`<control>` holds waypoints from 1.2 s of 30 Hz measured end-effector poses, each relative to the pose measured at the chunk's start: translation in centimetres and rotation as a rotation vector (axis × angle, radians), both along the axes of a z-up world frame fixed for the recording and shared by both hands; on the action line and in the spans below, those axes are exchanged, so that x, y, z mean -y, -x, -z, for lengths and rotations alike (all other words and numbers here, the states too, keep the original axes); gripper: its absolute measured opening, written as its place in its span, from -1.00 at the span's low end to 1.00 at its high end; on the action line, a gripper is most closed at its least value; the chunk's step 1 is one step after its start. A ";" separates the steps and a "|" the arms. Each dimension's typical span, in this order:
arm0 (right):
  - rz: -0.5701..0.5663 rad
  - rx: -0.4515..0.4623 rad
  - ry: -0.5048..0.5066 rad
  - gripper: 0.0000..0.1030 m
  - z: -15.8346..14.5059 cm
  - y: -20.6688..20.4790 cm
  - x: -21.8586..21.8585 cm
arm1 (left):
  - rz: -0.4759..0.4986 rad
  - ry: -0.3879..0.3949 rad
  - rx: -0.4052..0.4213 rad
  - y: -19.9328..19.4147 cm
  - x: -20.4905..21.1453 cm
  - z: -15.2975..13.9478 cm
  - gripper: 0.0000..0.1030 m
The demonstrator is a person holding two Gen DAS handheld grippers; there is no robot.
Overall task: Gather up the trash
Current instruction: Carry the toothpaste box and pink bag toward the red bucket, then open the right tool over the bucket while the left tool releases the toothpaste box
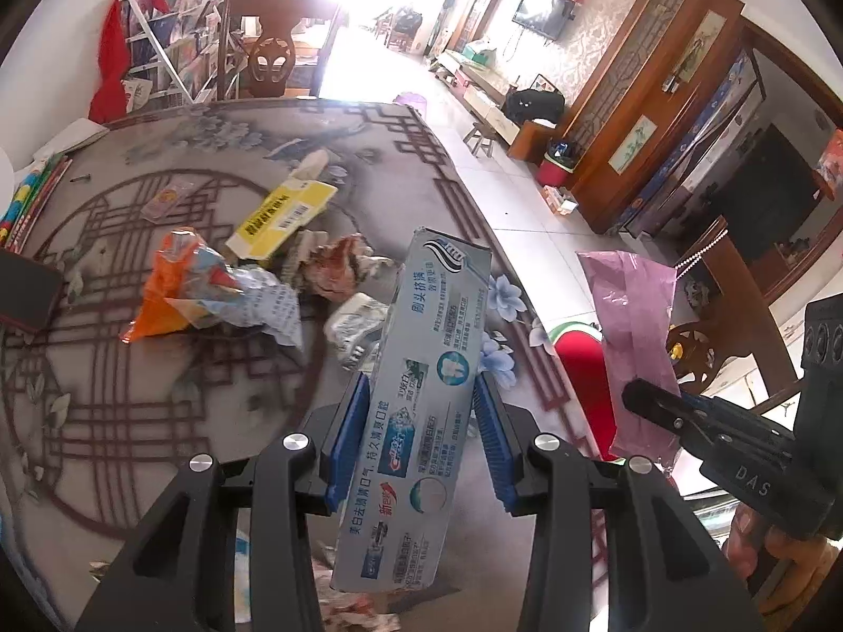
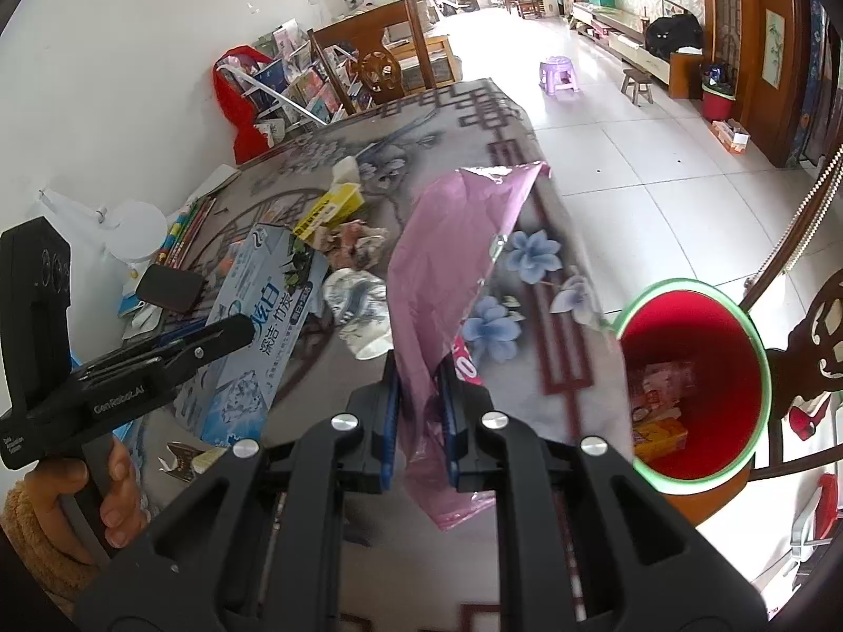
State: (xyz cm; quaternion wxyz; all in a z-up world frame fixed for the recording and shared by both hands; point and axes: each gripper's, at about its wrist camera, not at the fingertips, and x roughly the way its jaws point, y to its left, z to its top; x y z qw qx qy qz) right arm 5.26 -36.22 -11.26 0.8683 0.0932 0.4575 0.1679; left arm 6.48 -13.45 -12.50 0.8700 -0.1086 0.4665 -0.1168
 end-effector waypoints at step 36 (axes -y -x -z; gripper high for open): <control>0.294 -0.105 -0.003 -0.66 4.6 -2.1 17.1 | 0.200 -0.072 -0.042 -4.6 14.2 1.2 -0.25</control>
